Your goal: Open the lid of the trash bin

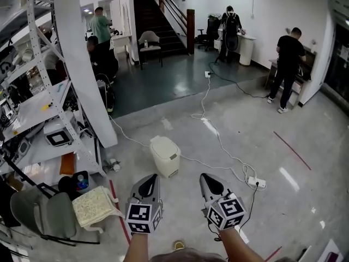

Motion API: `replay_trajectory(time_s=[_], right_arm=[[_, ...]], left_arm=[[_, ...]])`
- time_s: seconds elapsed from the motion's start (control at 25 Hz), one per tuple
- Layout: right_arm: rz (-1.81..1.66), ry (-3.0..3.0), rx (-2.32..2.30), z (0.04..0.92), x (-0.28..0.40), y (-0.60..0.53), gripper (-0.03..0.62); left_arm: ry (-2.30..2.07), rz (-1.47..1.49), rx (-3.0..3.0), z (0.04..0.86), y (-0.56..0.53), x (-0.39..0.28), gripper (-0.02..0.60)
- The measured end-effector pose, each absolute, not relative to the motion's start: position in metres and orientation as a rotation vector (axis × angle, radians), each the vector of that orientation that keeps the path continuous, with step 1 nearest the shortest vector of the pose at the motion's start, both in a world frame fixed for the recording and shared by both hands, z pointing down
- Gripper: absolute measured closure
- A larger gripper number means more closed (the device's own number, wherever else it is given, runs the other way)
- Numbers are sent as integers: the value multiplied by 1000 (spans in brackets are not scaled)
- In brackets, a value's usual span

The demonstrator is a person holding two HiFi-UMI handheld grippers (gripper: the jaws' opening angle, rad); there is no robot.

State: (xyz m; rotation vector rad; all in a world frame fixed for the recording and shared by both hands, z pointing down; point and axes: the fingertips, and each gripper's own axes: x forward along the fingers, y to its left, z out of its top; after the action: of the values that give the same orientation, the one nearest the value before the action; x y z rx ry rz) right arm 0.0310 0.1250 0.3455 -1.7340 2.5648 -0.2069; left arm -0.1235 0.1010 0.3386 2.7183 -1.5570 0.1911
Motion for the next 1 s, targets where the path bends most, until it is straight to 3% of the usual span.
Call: replay_trajectory(time_s=[1.0], right_arm=[[-215, 2527, -1830, 357, 46, 3, 559]], left_arm=[[-1483, 185, 2735, 354, -26, -116, 581]])
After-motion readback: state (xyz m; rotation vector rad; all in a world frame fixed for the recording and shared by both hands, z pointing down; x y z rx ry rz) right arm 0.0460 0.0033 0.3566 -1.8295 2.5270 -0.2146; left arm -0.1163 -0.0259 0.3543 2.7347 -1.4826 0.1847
